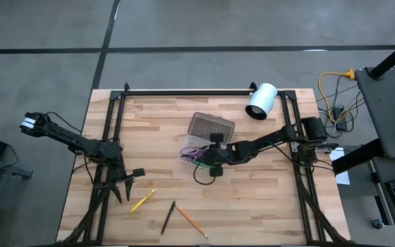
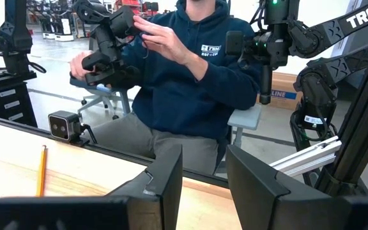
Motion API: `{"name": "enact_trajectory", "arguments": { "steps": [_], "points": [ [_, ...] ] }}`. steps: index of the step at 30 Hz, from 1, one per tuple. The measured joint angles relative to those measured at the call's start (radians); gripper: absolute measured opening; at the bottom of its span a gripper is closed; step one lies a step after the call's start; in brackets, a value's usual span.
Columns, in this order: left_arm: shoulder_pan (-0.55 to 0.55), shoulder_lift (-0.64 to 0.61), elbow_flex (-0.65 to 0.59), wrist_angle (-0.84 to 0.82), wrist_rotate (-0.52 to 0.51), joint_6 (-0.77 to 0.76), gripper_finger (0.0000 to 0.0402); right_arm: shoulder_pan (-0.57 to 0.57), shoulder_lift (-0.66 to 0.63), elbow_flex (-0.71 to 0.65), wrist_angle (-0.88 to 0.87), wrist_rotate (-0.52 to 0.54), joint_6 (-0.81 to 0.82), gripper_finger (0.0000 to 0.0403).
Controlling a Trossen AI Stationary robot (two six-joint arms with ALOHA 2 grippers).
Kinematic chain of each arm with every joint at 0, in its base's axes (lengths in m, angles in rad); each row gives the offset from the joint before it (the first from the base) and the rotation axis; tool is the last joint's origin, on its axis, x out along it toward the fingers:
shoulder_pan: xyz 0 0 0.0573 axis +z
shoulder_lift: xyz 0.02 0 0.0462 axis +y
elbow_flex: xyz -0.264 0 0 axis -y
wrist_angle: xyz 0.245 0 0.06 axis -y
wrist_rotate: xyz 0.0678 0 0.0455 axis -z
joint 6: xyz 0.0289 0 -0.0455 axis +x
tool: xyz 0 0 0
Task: Pick & place school supplies into a supply box
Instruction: Put the violet scissors into the supply box, then put the orange pencil into the supply box
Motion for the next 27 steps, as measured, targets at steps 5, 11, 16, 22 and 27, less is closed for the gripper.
{"name": "enact_trajectory", "arguments": {
  "steps": [5,11,16,22,27],
  "points": [
    [0.0,0.0,0.0,0.0,0.0,0.0,0.0105,0.0,0.0,0.0,-0.008,0.0,0.003,0.0095],
    [0.0,0.0,0.0,0.0,0.0,0.0,0.0105,0.005,0.0,0.02,-0.013,0.001,0.003,0.0104],
    [0.0,0.0,0.0,0.0,0.0,0.0,0.0105,0.019,0.0,0.057,-0.025,0.0,0.037,0.0106],
    [0.0,0.0,0.0,0.0,0.0,0.0,0.0105,0.048,0.0,0.133,-0.129,-0.002,0.136,0.0106],
    [0.0,0.0,0.0,0.0,0.0,0.0,0.0105,0.083,0.0,0.198,-0.237,-0.01,0.253,0.0107]
  ]
}}
